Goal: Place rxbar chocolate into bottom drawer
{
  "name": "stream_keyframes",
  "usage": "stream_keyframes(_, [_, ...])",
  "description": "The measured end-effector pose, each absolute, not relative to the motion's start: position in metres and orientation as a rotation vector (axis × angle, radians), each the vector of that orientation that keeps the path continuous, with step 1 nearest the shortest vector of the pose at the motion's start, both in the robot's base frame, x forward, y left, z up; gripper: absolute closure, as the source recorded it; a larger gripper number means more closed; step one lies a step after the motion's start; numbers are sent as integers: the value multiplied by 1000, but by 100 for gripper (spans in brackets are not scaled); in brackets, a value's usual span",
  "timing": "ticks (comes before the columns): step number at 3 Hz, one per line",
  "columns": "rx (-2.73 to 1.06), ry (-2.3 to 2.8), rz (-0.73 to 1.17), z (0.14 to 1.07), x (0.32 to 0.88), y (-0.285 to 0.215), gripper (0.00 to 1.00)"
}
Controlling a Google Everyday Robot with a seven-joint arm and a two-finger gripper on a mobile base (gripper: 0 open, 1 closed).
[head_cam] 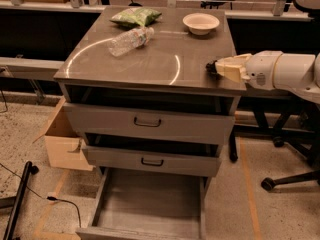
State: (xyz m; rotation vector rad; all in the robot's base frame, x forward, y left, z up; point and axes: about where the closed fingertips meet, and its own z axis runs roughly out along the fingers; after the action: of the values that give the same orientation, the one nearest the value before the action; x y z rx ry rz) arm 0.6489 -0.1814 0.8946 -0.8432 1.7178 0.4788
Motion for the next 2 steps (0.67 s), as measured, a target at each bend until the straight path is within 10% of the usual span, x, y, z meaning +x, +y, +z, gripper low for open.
stream_keyframes(2, [-1008,1732,625,885,565,-150,100])
